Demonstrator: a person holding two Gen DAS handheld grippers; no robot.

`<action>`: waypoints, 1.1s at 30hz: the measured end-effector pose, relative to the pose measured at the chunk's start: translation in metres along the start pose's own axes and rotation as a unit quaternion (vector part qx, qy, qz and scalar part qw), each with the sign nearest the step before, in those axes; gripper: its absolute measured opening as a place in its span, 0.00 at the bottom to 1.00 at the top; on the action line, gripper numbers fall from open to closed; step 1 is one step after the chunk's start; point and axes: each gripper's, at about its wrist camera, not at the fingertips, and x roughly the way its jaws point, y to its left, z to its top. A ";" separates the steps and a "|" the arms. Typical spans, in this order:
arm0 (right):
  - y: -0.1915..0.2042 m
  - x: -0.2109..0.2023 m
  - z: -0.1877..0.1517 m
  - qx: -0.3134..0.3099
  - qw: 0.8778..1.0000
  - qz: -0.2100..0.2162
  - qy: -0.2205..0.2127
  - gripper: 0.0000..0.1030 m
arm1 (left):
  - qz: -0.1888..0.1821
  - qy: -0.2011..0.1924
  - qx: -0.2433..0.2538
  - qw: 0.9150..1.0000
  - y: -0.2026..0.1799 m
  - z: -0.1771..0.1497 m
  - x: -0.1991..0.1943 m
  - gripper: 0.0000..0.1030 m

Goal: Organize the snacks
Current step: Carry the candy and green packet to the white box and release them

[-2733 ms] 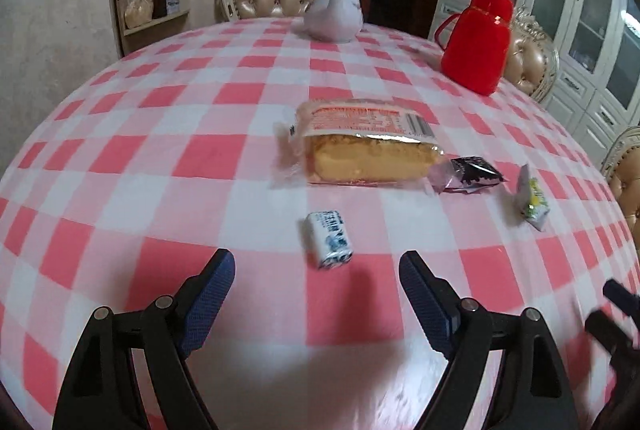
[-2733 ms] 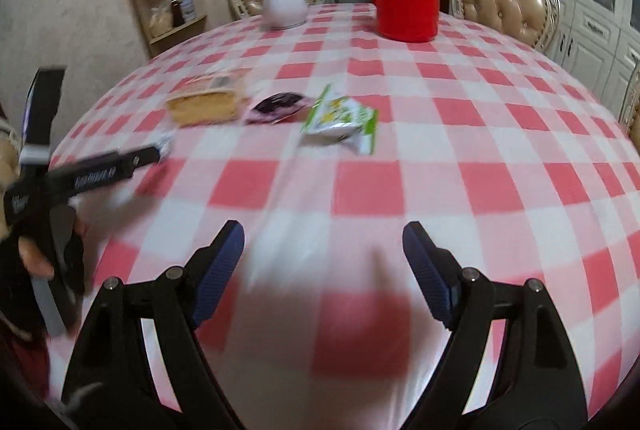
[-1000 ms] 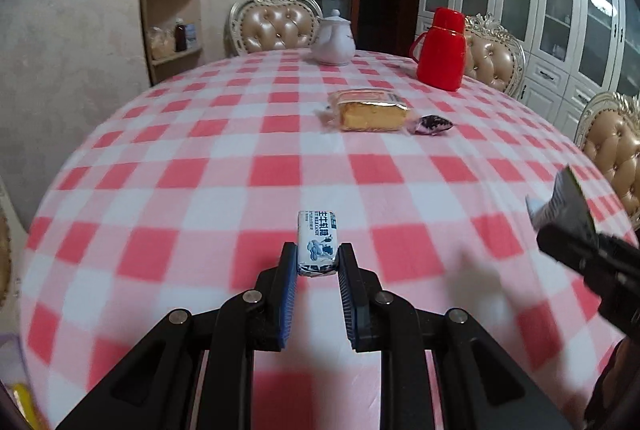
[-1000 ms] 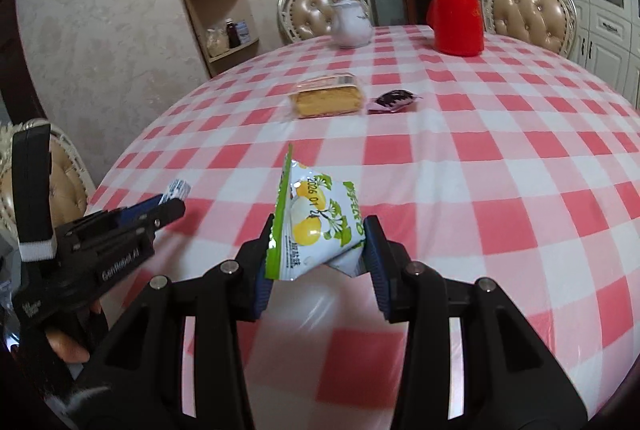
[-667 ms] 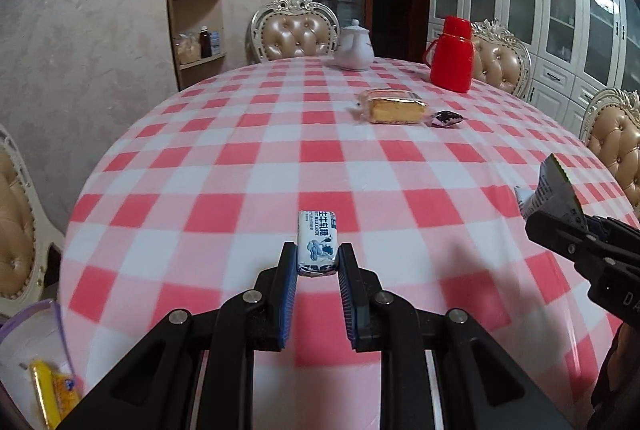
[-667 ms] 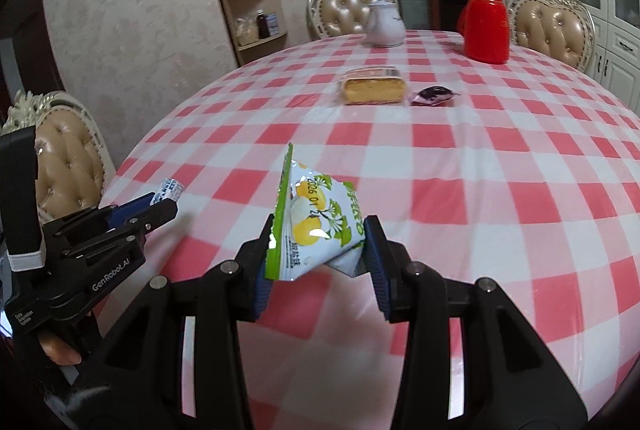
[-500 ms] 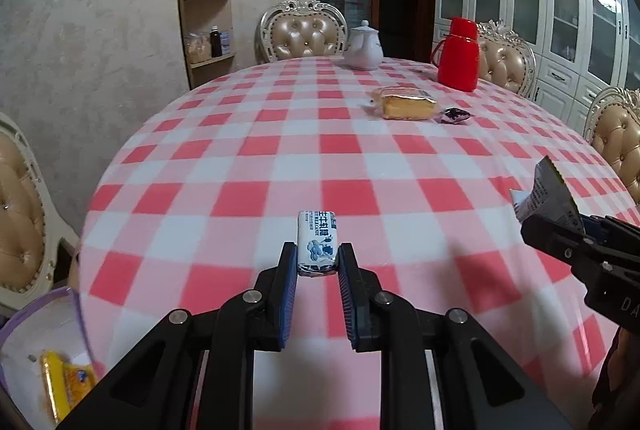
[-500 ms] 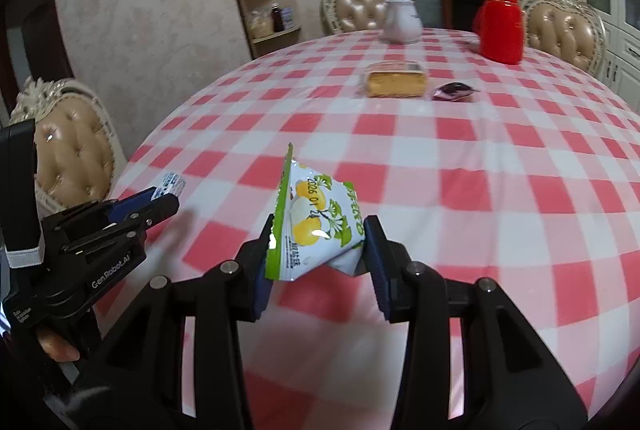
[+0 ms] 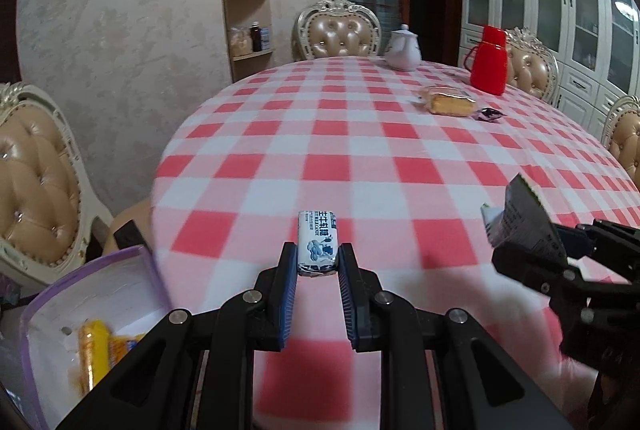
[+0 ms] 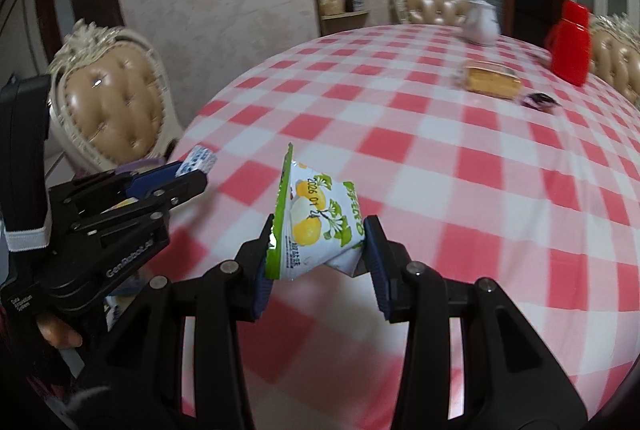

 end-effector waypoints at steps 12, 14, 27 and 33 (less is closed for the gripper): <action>0.099 0.020 -0.009 -0.090 0.994 0.052 0.026 0.44 | 0.048 0.005 -0.046 0.998 0.078 -0.027 -0.023 0.21; 0.113 0.023 -0.011 -0.103 0.992 0.060 0.030 0.44 | 0.057 0.007 -0.053 0.997 0.091 -0.032 -0.026 0.21; 0.200 0.044 -0.031 -0.182 0.973 0.124 0.065 0.44 | 0.109 0.021 -0.110 0.988 0.172 -0.063 -0.038 0.21; 0.221 0.051 -0.040 -0.205 0.963 0.158 0.078 0.44 | 0.135 0.031 -0.125 0.982 0.192 -0.069 -0.037 0.21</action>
